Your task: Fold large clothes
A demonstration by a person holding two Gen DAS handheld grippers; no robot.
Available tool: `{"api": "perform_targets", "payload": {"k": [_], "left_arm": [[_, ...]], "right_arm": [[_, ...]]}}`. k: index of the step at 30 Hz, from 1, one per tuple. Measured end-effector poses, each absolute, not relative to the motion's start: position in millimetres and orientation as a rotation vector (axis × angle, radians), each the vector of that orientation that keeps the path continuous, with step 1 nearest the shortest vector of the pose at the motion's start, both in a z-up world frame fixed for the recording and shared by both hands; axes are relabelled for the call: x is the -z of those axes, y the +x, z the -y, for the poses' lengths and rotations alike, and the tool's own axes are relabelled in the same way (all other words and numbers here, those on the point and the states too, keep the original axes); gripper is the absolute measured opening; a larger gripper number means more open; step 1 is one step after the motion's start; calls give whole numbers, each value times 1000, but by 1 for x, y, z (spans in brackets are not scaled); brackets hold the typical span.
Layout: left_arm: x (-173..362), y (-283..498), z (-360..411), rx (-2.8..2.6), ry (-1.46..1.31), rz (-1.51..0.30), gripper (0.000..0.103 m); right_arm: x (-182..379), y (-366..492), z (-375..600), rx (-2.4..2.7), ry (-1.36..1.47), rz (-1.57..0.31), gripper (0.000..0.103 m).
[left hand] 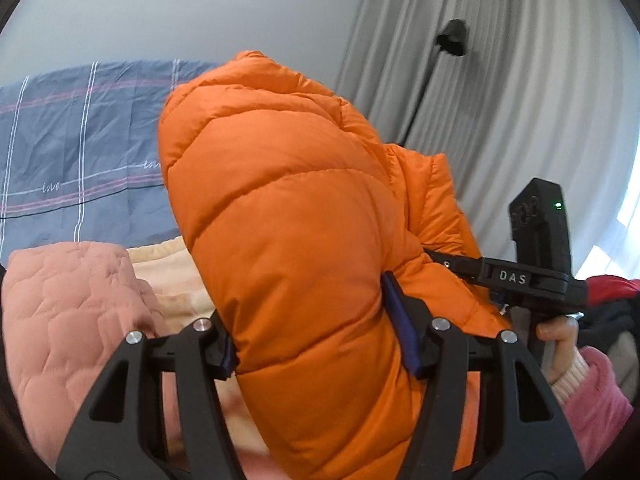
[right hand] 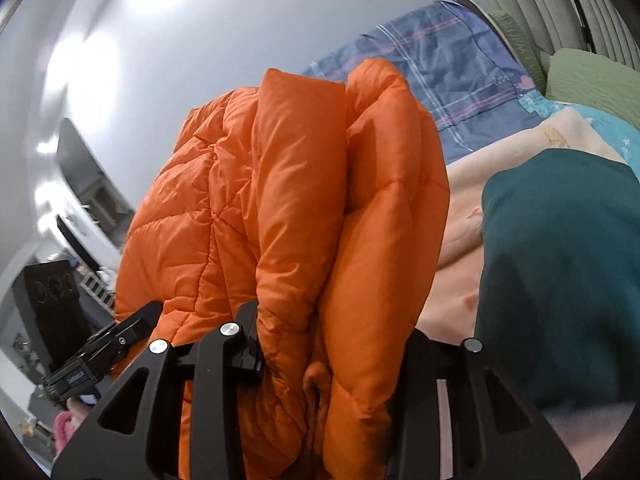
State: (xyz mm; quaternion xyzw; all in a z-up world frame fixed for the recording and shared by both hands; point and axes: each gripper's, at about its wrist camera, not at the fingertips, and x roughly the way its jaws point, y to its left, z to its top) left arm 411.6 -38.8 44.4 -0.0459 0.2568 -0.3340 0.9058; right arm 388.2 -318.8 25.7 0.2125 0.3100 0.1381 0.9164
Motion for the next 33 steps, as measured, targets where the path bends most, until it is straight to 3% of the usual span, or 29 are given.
{"api": "perform_targets", "payload": {"k": [3,7,9,11,16,20,27,33], "left_arm": [[-21,450,38,632,-98,-555,61],[49,496,39,470,-76,-700,65],[77,504,45,399,-34,-751,69],[88,502,45,374,-51,-726,70],[86,490,49,372,-4,-725,72],[78,491,45,323,-6,-716,76],[35,435,27,332,-6,-624,97],[7,345,-1,334,-52,-521,101]], "right_arm": [[4,430,311,-207,411,-689,35],[61,468,290,-43,264,-803,38],[91,476,286,73,216,-825,44],[94,472,290,92,222,-776,57],[79,453,286,106,168,-767,62],[44,417,268,100,-5,-669,82],[-7,309,272,58,-113,-504,82],[-11,226,304,53,110,-529,85]]}}
